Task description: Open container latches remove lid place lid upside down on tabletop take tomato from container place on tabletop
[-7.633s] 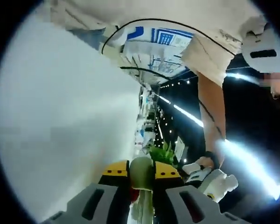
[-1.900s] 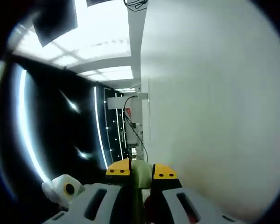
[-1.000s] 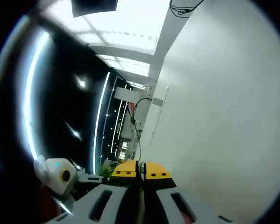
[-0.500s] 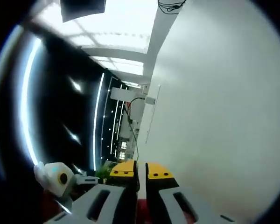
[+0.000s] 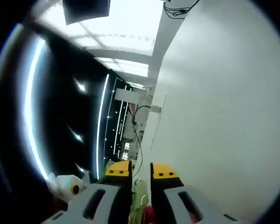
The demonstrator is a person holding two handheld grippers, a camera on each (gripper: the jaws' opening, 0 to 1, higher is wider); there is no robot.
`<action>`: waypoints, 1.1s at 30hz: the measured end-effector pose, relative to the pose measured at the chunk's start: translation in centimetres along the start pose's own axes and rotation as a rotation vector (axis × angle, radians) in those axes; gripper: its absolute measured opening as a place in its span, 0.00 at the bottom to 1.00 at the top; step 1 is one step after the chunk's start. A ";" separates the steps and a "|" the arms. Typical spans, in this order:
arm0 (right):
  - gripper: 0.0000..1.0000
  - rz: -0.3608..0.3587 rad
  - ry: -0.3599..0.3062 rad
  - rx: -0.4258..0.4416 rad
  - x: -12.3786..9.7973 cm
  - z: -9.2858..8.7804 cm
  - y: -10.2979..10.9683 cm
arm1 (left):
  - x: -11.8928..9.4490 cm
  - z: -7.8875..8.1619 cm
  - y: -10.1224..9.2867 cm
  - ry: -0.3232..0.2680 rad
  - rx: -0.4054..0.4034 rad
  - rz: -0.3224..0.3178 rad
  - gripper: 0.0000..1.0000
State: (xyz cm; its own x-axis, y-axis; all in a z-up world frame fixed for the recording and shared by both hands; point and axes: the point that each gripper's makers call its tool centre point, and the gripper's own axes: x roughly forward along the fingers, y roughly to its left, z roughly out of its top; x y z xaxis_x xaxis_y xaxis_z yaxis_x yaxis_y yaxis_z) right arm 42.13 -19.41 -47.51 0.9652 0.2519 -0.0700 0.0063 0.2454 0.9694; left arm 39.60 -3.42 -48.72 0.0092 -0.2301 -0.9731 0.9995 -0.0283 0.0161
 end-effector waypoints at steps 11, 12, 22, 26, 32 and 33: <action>0.21 0.050 0.081 -0.080 0.3 2.8 3.4 | 0.0 0.0 0.1 0.006 0.000 0.000 0.63; 0.21 0.050 0.095 -0.098 0.4 3.0 3.8 | 0.0 0.0 0.1 0.008 0.000 0.000 0.63; 0.20 0.037 0.275 -0.205 2.5 2.9 5.6 | 0.0 -0.1 0.1 0.003 -0.001 0.000 0.63; 0.19 0.008 0.384 -0.207 3.7 1.8 5.6 | 0.0 -0.1 0.1 -0.002 -0.003 0.000 0.63; 0.19 -0.001 0.447 -0.220 4.5 0.4 6.9 | -0.1 -0.2 0.1 -0.035 -0.013 0.002 0.63; 0.19 -0.001 0.469 -0.227 4.5 -0.1 7.1 | 0.0 -0.2 0.1 -0.039 -0.014 0.002 0.63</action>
State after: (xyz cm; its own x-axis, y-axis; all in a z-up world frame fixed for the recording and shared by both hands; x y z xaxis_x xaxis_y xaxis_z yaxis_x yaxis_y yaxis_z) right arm 46.53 -16.46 -40.97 0.7442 0.6309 -0.2193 -0.0997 0.4296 0.8975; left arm 39.68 -3.20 -48.72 0.0107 -0.2677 -0.9635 0.9998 -0.0140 0.0149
